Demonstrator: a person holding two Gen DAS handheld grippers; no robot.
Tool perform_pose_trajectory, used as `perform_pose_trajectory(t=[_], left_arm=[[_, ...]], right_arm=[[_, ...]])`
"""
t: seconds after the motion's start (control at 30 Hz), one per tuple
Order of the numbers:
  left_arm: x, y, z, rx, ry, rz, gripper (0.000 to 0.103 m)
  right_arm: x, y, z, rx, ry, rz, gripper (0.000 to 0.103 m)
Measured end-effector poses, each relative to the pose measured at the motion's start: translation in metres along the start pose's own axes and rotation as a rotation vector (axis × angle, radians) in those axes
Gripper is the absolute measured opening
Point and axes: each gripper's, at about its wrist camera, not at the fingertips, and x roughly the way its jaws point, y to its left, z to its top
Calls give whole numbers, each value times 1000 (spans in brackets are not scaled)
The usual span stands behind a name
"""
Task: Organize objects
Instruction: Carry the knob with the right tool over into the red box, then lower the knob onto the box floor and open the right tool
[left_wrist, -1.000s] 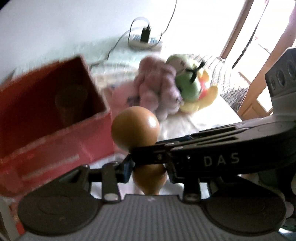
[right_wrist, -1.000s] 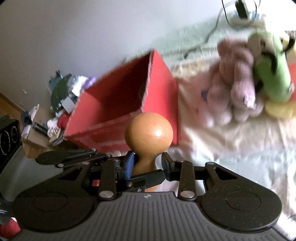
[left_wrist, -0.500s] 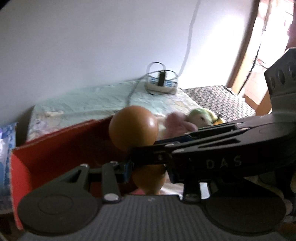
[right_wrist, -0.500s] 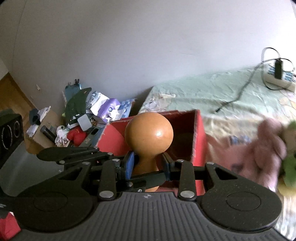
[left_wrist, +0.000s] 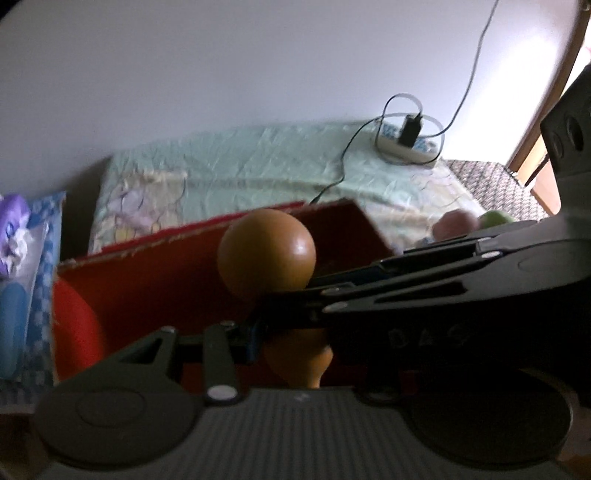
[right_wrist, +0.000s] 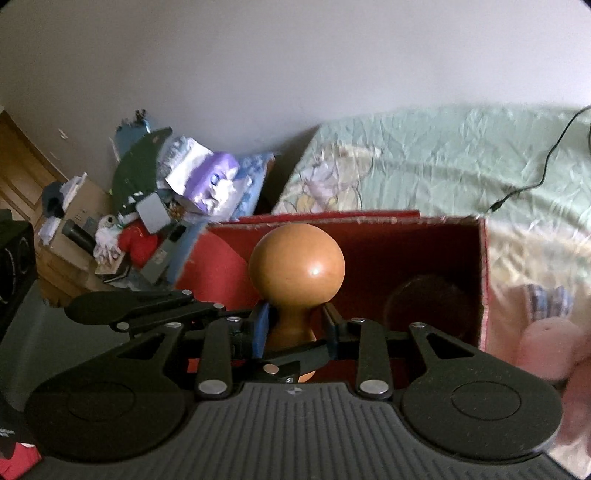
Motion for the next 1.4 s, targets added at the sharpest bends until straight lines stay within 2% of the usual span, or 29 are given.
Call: perform_pose_trajectory(t=[0.3, 0.47, 0.67, 0.93, 1.07, 1.23, 1.4], left_arm=[[56, 24, -4, -18, 153, -6, 37], [84, 28, -6, -35, 287, -9, 37], [93, 24, -7, -19, 337, 1, 37], [60, 40, -12, -51, 251, -83, 38], [43, 53, -17, -68, 201, -86, 38], [35, 70, -20, -122, 175, -25, 38], [28, 81, -18, -152, 104, 127, 38]], right_arm=[[44, -18, -3, 52, 97, -16, 22], [55, -25, -7, 52, 126, -33, 20], [56, -36, -10, 101, 123, -33, 20], [51, -34, -13, 93, 94, -74, 21], [53, -32, -12, 95, 108, -93, 21], [51, -34, -11, 144, 154, -65, 24], [52, -29, -12, 170, 217, -7, 24]])
